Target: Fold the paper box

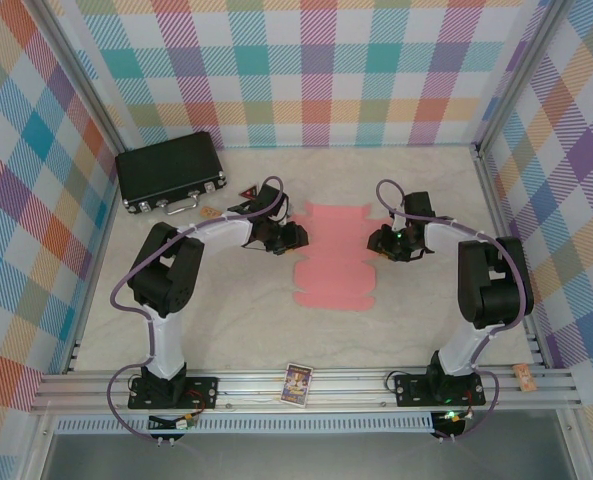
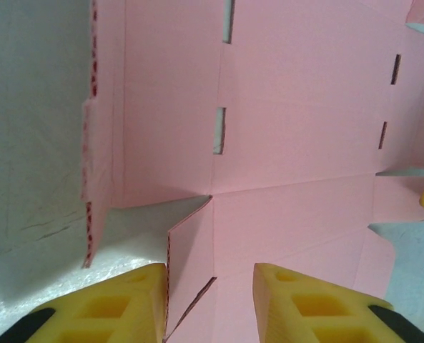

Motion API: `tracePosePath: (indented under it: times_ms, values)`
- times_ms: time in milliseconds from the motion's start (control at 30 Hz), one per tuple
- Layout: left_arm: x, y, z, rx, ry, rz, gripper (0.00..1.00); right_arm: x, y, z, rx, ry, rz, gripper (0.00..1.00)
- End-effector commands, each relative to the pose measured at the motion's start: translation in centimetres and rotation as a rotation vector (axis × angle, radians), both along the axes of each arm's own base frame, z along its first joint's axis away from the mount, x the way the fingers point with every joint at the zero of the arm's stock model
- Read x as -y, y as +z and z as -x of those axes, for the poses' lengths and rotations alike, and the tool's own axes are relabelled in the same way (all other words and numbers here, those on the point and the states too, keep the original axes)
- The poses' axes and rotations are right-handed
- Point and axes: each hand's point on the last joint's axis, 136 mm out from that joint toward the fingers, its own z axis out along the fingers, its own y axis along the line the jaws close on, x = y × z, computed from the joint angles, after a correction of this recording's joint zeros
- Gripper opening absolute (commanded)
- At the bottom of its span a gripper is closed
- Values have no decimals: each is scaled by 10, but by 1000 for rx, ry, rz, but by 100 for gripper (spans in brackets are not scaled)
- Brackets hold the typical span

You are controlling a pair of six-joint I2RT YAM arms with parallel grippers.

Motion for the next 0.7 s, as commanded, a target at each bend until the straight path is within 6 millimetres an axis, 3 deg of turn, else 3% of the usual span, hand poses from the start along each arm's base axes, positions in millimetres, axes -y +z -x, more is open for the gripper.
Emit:
tracePosePath:
  times_ms: [0, 433, 667]
  values:
    - [12, 4, 5, -1, -28, 40, 35, -8, 2, 5, -4, 16, -36, 31]
    - [31, 13, 7, 16, -86, 87, 39, -28, 21, 1, 41, 72, -109, 33]
    - [40, 12, 7, 12, -106, 99, 41, -39, 20, 1, 33, 107, -141, 36]
